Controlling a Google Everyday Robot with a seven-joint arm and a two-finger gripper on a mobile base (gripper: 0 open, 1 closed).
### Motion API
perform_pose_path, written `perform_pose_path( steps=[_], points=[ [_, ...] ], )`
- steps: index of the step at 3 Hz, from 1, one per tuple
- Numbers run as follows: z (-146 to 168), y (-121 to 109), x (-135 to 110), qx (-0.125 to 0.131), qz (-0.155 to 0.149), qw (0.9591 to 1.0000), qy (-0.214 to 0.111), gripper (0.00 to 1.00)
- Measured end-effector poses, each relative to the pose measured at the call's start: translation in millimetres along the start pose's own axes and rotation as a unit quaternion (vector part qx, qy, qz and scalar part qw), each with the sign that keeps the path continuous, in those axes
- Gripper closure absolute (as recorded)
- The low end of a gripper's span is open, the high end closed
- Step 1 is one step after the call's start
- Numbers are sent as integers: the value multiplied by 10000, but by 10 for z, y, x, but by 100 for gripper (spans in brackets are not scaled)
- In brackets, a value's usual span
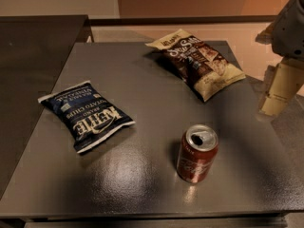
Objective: Move brown chip bag near blue chip bag
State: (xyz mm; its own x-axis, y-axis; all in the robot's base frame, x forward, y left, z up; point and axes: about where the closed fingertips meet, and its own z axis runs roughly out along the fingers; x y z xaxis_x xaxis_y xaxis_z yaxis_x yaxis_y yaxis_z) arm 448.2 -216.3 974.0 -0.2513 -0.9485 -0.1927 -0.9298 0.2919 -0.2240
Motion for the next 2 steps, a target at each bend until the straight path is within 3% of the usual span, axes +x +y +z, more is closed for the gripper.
perform_pose_path(
  steps=[1, 2],
  points=[
    [193, -251, -54, -210, 217, 9995, 10, 0],
    [439, -564, -72, -241, 567, 9981, -42, 0]
  ],
)
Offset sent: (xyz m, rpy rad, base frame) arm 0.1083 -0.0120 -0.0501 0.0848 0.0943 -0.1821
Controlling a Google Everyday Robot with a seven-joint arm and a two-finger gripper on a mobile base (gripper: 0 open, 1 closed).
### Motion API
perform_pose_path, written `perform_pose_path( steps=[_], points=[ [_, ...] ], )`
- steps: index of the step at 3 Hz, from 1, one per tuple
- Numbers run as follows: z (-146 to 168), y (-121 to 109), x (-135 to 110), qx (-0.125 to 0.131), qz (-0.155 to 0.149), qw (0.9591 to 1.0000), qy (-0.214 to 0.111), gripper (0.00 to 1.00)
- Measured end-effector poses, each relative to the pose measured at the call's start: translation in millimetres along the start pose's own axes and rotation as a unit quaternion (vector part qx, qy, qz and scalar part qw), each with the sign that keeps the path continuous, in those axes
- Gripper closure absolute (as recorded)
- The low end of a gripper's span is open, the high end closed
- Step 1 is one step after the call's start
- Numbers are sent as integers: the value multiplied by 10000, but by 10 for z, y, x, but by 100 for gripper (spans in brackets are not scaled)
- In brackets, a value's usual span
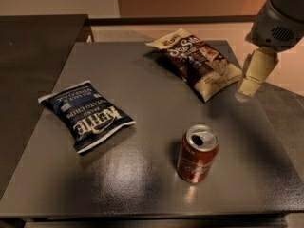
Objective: Move brown chip bag near blue chip bag
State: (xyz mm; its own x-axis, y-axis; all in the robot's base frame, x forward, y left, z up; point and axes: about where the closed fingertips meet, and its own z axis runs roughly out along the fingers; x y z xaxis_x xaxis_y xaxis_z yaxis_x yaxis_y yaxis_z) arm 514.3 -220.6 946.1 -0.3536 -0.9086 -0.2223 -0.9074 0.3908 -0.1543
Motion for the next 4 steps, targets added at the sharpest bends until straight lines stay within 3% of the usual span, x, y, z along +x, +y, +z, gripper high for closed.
perform_pose_path(
  steps=[2, 4],
  points=[
    [532, -419, -194, 124, 637, 9968, -458, 0],
    [968, -599, -556, -137, 1373, 9855, -991, 0]
  ],
)
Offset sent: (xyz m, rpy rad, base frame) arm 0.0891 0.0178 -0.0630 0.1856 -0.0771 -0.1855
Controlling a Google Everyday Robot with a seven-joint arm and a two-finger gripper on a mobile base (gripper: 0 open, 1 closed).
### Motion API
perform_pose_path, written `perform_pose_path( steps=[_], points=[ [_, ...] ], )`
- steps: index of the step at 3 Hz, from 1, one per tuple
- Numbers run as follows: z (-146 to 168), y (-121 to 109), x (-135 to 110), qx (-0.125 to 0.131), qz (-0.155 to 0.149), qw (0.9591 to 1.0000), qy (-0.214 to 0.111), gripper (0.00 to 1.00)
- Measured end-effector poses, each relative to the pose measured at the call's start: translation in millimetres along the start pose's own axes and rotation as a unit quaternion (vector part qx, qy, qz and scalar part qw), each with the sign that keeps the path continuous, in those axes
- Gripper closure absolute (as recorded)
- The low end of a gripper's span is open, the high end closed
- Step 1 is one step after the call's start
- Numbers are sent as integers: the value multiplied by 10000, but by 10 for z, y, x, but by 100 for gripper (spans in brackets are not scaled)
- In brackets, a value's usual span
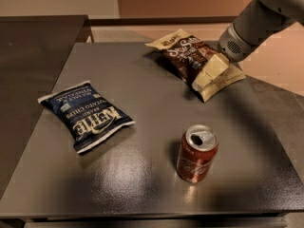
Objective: Move brown chip bag near blue chip bag
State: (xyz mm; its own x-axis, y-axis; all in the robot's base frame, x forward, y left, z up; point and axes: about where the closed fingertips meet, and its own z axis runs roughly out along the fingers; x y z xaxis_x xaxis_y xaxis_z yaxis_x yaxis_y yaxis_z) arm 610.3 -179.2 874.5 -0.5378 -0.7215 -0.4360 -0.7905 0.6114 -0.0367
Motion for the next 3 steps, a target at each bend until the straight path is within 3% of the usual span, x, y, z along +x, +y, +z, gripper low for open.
perform_pose_path(
  steps=[1, 2, 3],
  points=[
    [153, -129, -55, 23, 439, 9990, -117, 0],
    [195, -313, -57, 234, 736, 9969, -132, 0],
    [185, -434, -35, 420, 751, 9963, -41, 0]
  ],
)
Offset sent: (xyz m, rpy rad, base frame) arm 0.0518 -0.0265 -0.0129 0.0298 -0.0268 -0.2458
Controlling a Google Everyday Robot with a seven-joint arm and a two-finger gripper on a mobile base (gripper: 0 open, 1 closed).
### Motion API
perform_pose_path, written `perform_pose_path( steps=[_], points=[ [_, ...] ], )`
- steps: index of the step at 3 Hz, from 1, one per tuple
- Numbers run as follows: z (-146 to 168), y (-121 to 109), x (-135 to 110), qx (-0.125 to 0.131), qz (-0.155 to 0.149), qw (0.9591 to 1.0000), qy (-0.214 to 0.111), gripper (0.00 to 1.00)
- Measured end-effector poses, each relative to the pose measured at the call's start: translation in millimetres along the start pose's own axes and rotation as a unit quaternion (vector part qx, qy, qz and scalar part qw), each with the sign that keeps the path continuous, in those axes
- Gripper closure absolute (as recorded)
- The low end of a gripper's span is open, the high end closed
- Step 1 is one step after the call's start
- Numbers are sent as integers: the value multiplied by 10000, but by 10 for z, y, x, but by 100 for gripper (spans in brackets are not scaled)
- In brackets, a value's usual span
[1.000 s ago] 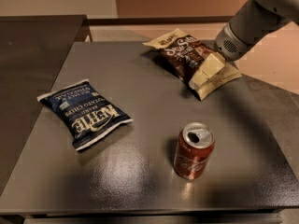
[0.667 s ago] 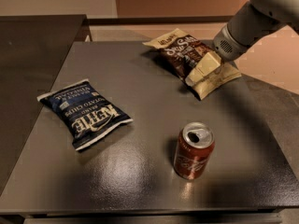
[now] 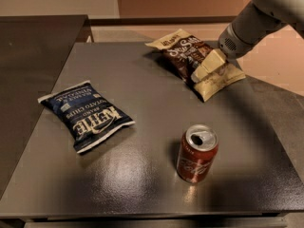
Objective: Move brown chip bag near blue chip bag
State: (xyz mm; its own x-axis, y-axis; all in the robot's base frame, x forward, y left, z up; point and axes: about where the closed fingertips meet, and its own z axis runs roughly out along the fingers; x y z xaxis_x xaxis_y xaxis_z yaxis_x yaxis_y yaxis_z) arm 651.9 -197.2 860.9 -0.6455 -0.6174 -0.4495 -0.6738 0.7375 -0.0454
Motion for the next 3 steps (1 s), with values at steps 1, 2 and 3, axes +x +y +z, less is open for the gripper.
perform_pose_path(
  steps=[1, 2, 3],
  points=[
    [8, -27, 10, 85, -96, 9999, 100, 18],
    [26, 4, 27, 42, -168, 9997, 161, 41],
    [32, 97, 10, -90, -230, 9996, 162, 65]
  ],
)
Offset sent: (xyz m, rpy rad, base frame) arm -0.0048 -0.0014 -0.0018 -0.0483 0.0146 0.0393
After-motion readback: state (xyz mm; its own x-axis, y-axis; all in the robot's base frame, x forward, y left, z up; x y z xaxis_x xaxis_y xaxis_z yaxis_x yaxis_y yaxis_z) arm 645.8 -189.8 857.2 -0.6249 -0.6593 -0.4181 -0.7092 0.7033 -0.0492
